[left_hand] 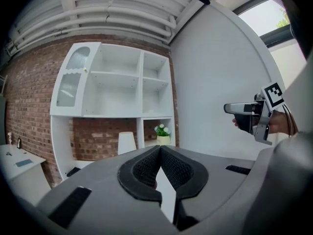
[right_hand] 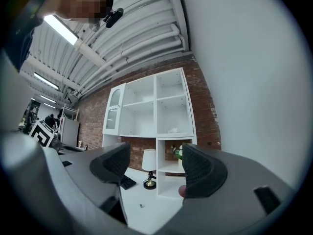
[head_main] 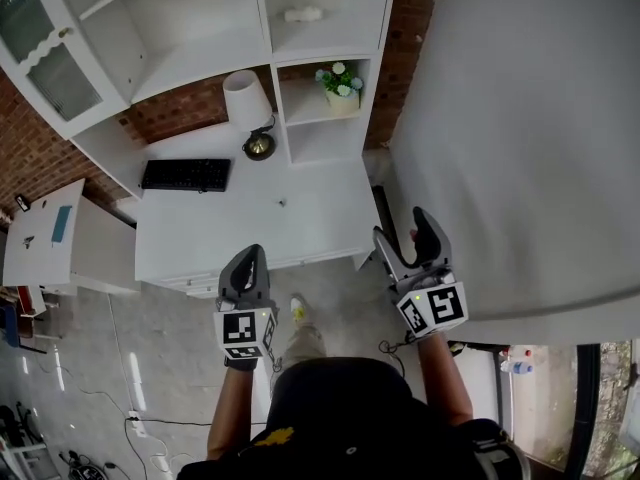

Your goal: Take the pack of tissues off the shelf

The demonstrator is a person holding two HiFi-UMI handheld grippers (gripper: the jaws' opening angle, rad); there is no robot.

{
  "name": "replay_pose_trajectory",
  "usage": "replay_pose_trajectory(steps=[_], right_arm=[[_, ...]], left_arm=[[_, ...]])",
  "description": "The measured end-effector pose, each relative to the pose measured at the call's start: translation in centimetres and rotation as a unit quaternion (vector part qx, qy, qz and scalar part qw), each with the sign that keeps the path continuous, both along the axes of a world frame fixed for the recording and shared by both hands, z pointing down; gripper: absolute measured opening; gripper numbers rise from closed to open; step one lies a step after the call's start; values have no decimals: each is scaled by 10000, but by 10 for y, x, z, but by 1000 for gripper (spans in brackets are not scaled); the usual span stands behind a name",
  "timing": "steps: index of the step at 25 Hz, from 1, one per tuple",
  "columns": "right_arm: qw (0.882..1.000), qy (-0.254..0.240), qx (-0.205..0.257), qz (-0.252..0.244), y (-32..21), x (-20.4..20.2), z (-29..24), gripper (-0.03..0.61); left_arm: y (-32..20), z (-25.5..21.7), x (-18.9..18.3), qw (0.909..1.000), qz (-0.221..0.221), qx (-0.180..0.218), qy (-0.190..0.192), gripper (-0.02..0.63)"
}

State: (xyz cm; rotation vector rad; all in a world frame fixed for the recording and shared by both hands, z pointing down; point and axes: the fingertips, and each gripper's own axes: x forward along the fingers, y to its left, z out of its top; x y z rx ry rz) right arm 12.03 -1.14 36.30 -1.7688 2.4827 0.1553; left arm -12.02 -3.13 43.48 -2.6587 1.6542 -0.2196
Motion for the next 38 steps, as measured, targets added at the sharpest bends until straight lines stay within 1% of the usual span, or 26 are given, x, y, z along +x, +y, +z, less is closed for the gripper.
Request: replay_pose_trajectory(steps=[3,8,12,13,15,18,23,26,31,34,38], right_arm=[[10000,72,23,65,-46,-16,-13,331],[9997,142,-8,184,-115,-38,-24,331],[9996,144,-23,259,-164,-57,-27,331],[9996,148,-17,248,-174,-64,-28,331],[9996,186,-27,223,-190,-76,-28,331],[9994,228,-82,251,-209,-79,-29,330],[9993,299,-53,210,-240,-74,-33,330],[9994,318,-24,159,-254,-69,-37,331],[9997,52,222,125,-286,-55,-62,331],[9997,40,219,109,-308,-45,-73,331],[9999,12,149,55,-334,-33,-86,330]], left_arm=[[-51,-11,-12,9999,92,65,37,18],[-126,-19,-38,9999,134,54,42,18],[-177,-24,-57,9991,96,296,-272,18],[-190,-25,-60,9991,95,318,-281,18],[-211,-29,-64,9993,150,303,-148,18],[-230,-35,-61,9991,218,368,-44,18],[-258,-39,-51,9987,193,457,-91,18],[-270,-48,-45,9986,141,500,-53,18],[-293,-65,-33,9978,52,642,-159,18],[-311,-71,-20,9970,33,731,-239,18],[-332,-94,0,9961,145,860,-164,18]])
